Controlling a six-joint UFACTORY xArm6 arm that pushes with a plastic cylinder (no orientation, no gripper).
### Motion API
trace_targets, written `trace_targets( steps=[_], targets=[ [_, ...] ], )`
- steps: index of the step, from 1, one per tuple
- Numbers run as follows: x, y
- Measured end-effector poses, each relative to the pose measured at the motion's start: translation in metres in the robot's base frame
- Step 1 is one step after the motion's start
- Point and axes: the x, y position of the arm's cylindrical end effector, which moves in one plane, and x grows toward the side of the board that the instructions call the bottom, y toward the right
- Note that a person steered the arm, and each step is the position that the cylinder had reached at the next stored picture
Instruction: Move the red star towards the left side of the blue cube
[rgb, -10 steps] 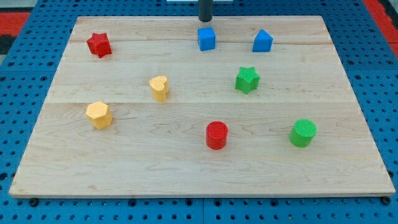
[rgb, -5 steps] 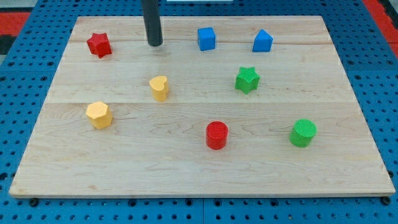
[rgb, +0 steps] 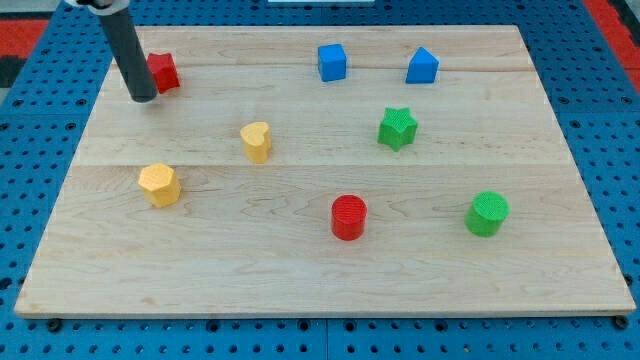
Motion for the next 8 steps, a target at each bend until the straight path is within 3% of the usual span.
trace_targets(
  steps=[2,3,5,6,8],
  targets=[
    [-0.023,-0.011],
    [-0.027,0.042],
    [-0.033,0.039],
    [-0.063,0.044],
    [-0.063,0.115]
  ],
)
